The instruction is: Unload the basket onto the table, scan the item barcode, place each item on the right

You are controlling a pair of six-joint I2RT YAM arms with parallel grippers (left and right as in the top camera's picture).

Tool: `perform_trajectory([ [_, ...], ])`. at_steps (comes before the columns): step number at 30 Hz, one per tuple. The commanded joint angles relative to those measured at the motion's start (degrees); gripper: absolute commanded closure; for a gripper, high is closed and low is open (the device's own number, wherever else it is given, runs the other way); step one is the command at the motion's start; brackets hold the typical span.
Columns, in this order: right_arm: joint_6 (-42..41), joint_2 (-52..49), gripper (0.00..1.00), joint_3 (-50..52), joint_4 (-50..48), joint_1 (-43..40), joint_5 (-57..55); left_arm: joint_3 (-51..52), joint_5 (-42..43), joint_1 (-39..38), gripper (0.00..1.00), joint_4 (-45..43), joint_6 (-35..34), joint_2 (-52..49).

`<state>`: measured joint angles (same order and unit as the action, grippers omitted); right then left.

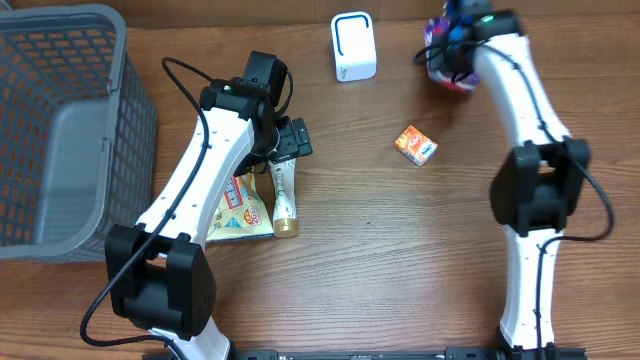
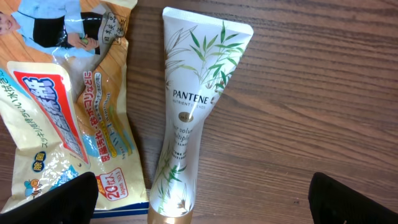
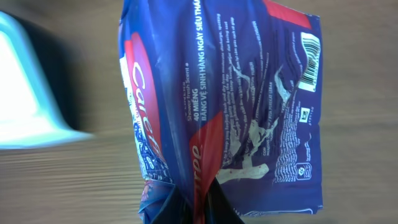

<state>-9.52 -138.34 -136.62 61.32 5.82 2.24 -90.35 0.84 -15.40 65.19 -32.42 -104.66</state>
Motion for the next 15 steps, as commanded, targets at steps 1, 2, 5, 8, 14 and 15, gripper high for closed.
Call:
perform_trajectory([
  [1,-4.57,5.97,0.96,-5.6,-1.14,-4.26,29.46,0.31,0.07,-0.28,0.0,0.09,1.14,-0.07],
  [2,-6.08,5.97,0.96,-5.6,-2.1,-5.18,34.16,0.31,0.07,-0.28,0.0,0.09,1.14,-0.07],
  [5,-9.53,5.79,0.96,-4.9,-5.07,-6.71,44.68,0.31,0.07,-0.28,0.0,0.09,1.14,-0.07],
  [8,-11.98,5.73,0.96,-4.39,-4.81,-6.99,45.72,0.31,0.09,-0.39,0.0,0.09,1.16,-0.07],
  [14,-18.01,5.75,0.96,-4.39,0.15,-12.98,34.07,0.31,0.07,-0.37,0.0,0.09,1.14,-0.07],
  [15,-17.97,5.75,0.96,-4.39,1.95,-14.84,29.79,0.31,0.07,-0.37,0.0,0.09,1.14,-0.07],
])
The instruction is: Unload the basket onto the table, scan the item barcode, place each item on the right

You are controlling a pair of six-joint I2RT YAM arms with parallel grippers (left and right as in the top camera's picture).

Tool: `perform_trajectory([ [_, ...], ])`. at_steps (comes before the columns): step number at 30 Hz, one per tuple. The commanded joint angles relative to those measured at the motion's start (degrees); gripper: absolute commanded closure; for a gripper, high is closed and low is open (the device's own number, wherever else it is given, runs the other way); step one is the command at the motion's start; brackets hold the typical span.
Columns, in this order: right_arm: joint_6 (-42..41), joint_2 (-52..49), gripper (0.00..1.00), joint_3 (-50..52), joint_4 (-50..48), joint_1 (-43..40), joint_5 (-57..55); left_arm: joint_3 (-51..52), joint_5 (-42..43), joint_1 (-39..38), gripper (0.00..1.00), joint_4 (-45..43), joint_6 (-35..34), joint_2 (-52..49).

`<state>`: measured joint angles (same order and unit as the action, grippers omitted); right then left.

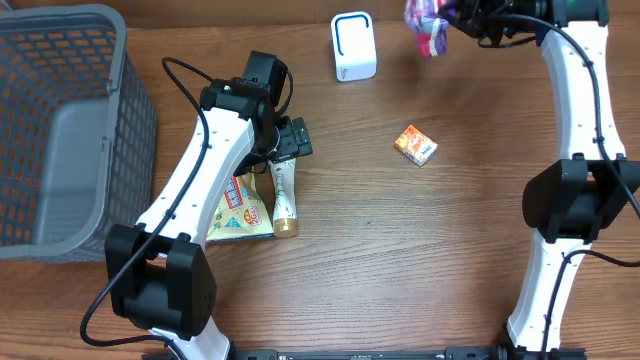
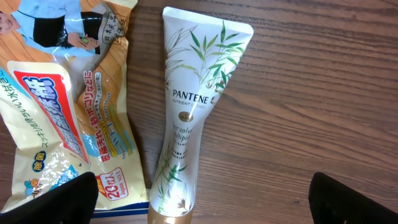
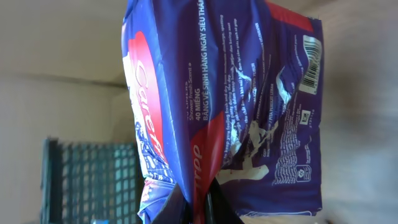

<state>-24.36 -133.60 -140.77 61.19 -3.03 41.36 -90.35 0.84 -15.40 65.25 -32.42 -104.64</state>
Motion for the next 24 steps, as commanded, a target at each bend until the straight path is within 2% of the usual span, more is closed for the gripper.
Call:
perform_trajectory([
  [1,-3.13,1.01,0.96,-0.24,3.08,-6.99,-11.67,0.31,0.07,-0.37,0.0,0.02,1.14,-0.09],
  [4,-3.08,1.01,0.96,-0.24,8.13,-11.96,-24.9,0.31,0.07,-0.37,0.0,0.02,1.16,-0.09],
  [5,-2.75,1.01,0.96,-0.24,10.54,-15.13,-33.24,0.31,0.07,-0.37,0.0,0.02,1.14,-0.09],
  [9,-2.47,0.98,0.96,-0.24,13.62,-21.51,-48.11,0.31,0.07,-0.37,0.0,0.02,1.14,-0.09],
  [13,-2.45,0.92,0.96,-0.17,14.05,-27.1,-55.25,0.31,0.09,-0.37,0.0,0.02,1.16,-0.09],
  [19,-2.45,0.83,0.96,-0.17,15.34,-34.36,-58.73,0.31,0.07,-0.37,0.0,0.02,1.14,-0.09],
  [20,-2.47,0.83,0.91,-0.15,15.61,-35.04,-58.69,0.31,0.07,-0.37,0.0,0.0,1.14,-0.09],
  [21,-2.49,0.83,0.68,0.07,16.02,-36.37,-58.51,0.31,0.07,-0.37,0.0,0.04,1.14,-0.09],
  [22,-2.49,0.83,0.32,0.2,16.28,-37.2,-58.16,0.31,0.09,-0.37,0.0,0.02,1.14,-0.09],
  [23,-2.51,0.83,0.07,0.2,16.7,-37.92,-57.48,0.31,0.07,-0.37,0.0,0.02,1.14,-0.09],
  [24,-2.49,0.83,0.0,0.2,17.05,-38.62,-56.02,0.31,0.09,-0.37,0.0,0.04,1.14,-0.09],
])
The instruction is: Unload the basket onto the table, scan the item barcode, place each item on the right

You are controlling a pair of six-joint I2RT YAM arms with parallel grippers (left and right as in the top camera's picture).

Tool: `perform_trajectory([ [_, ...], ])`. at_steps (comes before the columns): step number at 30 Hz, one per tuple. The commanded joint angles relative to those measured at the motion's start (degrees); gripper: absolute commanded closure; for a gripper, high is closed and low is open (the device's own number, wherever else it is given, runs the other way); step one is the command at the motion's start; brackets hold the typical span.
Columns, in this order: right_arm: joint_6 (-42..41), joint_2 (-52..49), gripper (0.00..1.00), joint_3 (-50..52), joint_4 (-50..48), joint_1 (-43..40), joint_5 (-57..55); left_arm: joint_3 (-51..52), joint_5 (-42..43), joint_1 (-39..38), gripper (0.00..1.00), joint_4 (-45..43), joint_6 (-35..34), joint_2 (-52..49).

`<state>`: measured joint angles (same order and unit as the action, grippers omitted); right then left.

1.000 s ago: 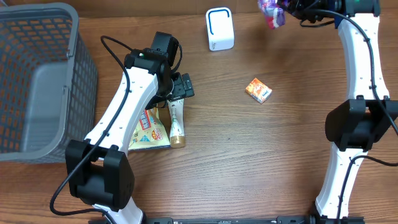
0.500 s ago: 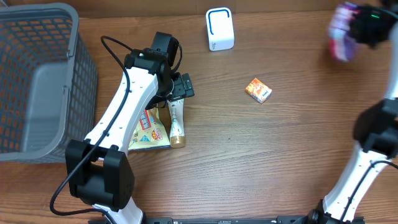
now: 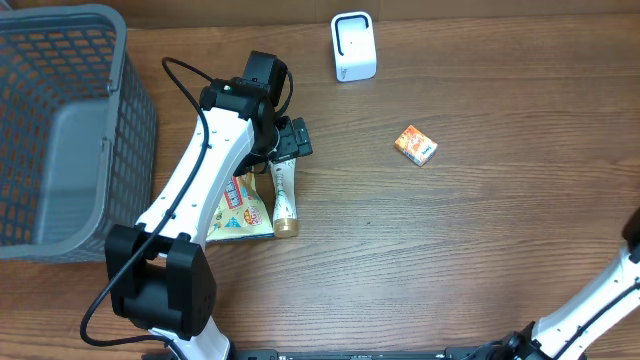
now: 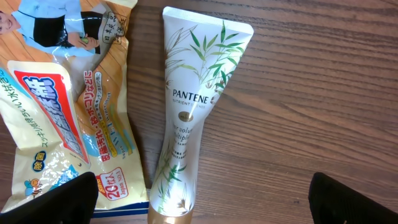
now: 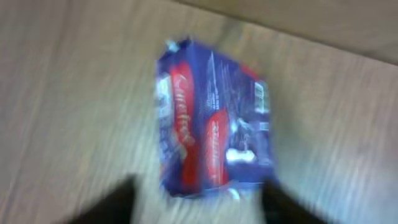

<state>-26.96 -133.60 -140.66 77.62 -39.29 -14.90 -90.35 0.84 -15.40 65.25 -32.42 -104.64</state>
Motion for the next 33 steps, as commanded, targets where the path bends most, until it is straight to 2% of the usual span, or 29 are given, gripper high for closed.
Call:
perform_trajectory([
  [1,0.13,0.83,0.0,0.09,1.01,-3.28,3.8,0.31,0.07,-0.37,0.0,0.02,1.16,-0.09],
  [4,1.73,0.83,0.0,0.09,1.46,-3.91,13.42,0.31,0.07,-0.37,0.0,0.02,1.14,-0.09],
  [9,18.08,0.83,0.0,0.09,2.32,-0.52,41.35,0.31,0.07,-0.37,0.0,0.02,1.14,-0.09],
  [13,27.54,0.83,0.0,0.09,6.69,5.57,51.82,0.31,0.07,-0.37,0.0,0.02,1.14,-0.09],
  [19,40.35,0.83,0.0,1.75,12.44,20.35,48.72,0.31,0.07,-0.37,0.0,0.02,1.14,-0.09],
  [21,40.7,0.83,0.0,3.78,11.78,24.94,47.34,0.31,0.07,-0.37,0.0,0.02,1.14,-0.09],
  [24,40.46,0.83,0.09,8.72,9.03,32.68,47.34,0.31,0.07,-0.37,0.0,0.02,1.14,-0.09],
  [27,40.3,0.83,0.1,18.49,3.39,41.68,44.44,0.31,0.09,-0.37,0.0,0.02,1.14,-0.09],
  [33,40.35,0.83,0.22,28.46,-0.85,43.6,37.16,0.31,0.07,-0.37,0.0,0.02,1.14,-0.09],
])
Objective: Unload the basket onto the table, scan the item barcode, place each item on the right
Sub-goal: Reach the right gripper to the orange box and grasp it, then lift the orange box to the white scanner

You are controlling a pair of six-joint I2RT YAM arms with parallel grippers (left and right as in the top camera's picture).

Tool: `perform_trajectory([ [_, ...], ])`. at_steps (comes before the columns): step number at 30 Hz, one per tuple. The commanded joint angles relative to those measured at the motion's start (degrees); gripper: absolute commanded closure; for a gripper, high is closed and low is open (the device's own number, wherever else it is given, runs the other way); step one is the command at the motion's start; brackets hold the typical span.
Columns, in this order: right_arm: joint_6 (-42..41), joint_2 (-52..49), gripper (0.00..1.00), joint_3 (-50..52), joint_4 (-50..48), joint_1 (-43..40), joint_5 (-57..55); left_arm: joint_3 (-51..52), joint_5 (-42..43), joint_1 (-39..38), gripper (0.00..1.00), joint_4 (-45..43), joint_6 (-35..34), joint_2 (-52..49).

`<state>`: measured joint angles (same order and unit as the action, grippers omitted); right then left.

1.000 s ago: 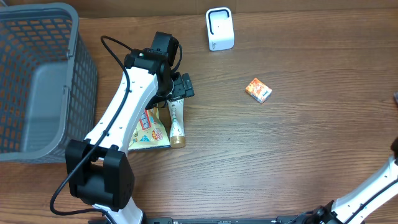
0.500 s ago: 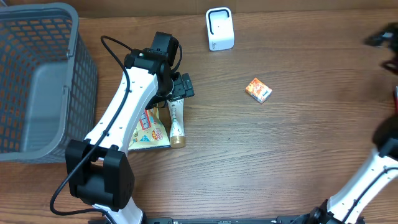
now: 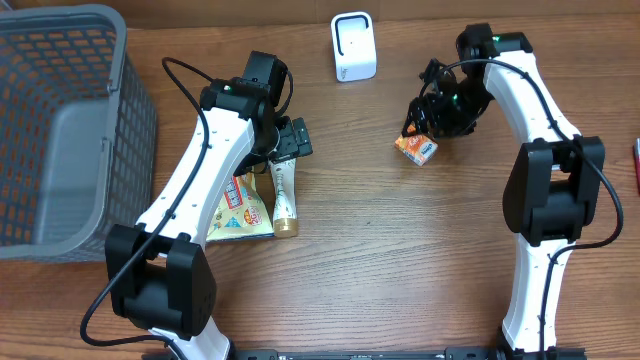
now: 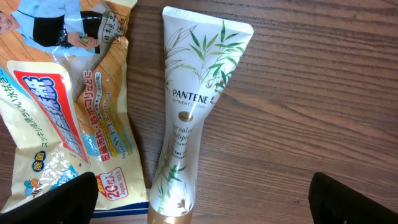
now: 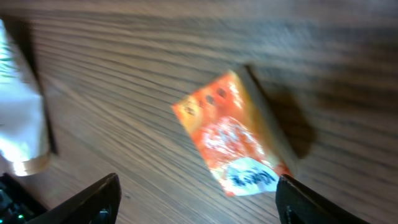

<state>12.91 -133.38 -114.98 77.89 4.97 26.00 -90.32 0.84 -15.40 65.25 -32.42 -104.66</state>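
Observation:
A small orange box (image 3: 416,147) lies on the wood table (image 3: 400,260), also seen close in the right wrist view (image 5: 235,142). My right gripper (image 5: 198,186) hovers just above it, open, fingers (image 5: 93,200) wide apart with nothing between them; overhead shows it (image 3: 436,112) at the box's upper right. The white scanner (image 3: 353,47) stands at the back. My left gripper (image 4: 202,190) is open over a white Pantene tube (image 4: 194,112) beside a yellow packet (image 4: 59,106). The blue pack is out of view.
A grey mesh basket (image 3: 60,130) fills the left side. The tube (image 3: 285,195) and yellow packet (image 3: 240,208) lie under the left arm. A thin red sliver (image 3: 637,165) shows at the right edge.
My right gripper was open over the blue pack lying loose, with the arm swung off to the right. Now it is open above the orange box. The left arm has not moved.
My right gripper was shut on the blue pack at the back right, then held it higher, just right of the scanner. Later the pack lay free under the open gripper, away from the table's middle. Now that gripper is over the orange box.

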Motion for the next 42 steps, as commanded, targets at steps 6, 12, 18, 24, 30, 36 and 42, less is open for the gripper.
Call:
perform_trajectory([
  [6,0.7,0.61,0.21,7.04,-13.05,-0.7,-7.37,0.28,0.09,-0.37,0.0,0.02,1.14,-0.07],
  [12,7.78,0.61,0.46,7.04,-14.6,-0.7,-4.83,0.28,0.09,-0.37,0.0,0.02,1.14,-0.07],
  [18,8.13,0.61,0.65,10.03,-14.4,-0.63,-3.65,0.28,0.09,-0.37,0.0,0.02,1.14,-0.07],
  [24,0.33,0.61,0.96,9.92,-13.09,-2.21,24.96,0.28,0.07,-0.37,0.0,0.02,1.14,-0.07],
  [30,0.33,0.61,0.96,9.92,-12.04,-4.9,56.89,0.28,0.07,-0.37,0.0,0.02,1.14,-0.07],
  [36,-5.4,0.61,0.96,9.92,-13.55,-5.9,63.95,0.28,0.07,-0.37,0.0,0.02,1.14,-0.07],
  [42,-7.21,0.61,0.96,9.92,-14.25,-5.9,63.93,0.28,0.07,-0.37,0.0,0.02,1.14,-0.07],
])
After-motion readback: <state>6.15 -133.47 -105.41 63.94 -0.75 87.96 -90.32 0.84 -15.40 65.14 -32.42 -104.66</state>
